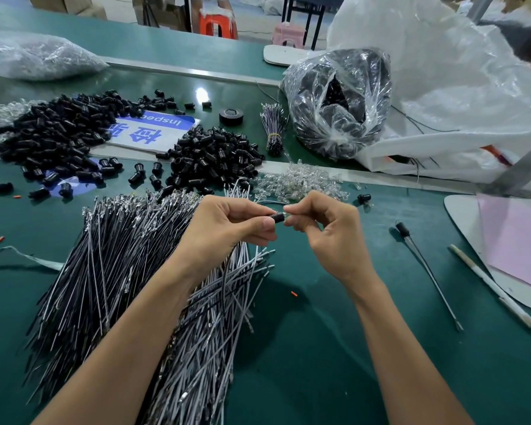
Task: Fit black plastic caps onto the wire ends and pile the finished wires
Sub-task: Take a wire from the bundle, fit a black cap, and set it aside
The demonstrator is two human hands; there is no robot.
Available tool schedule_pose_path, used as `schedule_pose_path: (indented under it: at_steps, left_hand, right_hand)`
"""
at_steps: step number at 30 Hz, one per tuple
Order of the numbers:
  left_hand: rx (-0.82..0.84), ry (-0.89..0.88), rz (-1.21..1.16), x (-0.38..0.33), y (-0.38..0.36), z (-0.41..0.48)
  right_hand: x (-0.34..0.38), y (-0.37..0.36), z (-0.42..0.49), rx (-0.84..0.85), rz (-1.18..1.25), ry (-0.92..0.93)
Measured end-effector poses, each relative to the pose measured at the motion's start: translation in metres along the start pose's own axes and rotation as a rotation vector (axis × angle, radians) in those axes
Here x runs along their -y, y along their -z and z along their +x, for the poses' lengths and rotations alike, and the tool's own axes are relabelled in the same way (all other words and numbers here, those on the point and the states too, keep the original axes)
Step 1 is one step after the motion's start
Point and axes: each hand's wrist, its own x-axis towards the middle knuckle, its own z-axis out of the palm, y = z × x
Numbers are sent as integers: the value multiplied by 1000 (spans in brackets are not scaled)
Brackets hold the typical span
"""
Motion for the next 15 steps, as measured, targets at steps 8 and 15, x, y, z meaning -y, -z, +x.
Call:
schedule_pose_path:
  at_steps: [8, 15]
  left_hand:
    - [33, -4, 7, 0, 2, 0]
    - [73, -4, -41, -5, 7, -1]
  right_hand:
    - [2, 2, 2, 83, 213, -65]
    - [9, -1, -1, 92, 336, -87]
